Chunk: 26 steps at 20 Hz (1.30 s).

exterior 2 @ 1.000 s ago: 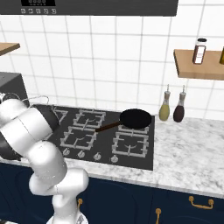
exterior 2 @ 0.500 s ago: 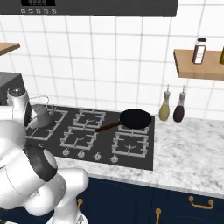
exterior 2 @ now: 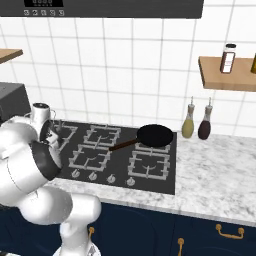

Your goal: Pick the kettle from the counter and place it on a stove burner. Then turn the burner on.

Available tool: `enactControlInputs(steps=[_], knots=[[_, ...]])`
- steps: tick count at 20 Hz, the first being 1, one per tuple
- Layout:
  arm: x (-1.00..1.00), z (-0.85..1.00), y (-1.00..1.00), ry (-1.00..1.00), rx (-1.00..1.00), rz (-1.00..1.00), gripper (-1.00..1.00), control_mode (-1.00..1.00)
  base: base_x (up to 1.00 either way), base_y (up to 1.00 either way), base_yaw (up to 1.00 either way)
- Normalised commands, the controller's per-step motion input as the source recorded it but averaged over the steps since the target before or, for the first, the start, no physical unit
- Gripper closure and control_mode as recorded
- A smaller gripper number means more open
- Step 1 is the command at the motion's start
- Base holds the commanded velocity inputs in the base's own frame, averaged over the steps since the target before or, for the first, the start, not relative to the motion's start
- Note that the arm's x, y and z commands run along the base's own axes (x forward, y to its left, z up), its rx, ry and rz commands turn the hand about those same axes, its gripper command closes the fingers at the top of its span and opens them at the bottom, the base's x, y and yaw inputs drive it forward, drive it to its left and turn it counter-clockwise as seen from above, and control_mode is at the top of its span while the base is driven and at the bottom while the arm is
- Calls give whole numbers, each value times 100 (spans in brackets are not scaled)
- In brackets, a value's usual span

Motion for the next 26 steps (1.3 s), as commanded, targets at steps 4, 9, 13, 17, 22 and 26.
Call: enactControlInputs(steps=[4, 9, 13, 17, 22, 26], knots=[[-9, -74, 0, -3, -10, 2, -100, -100, 0, 0, 0], [2, -46, 0, -10, -11, 1, -100, -100, 0, 0, 0], [-2, -62, -5, -1, -10, 0, -100, -100, 0, 0, 0], [0, -7, -3, -8, 0, 0, -100, -100, 0, 0, 0], [0, -3, -6, -7, 0, 0, -100, -100, 0, 0, 0], [-7, -8, -20, -5, 0, 0, -100, -100, 0, 0, 0]])
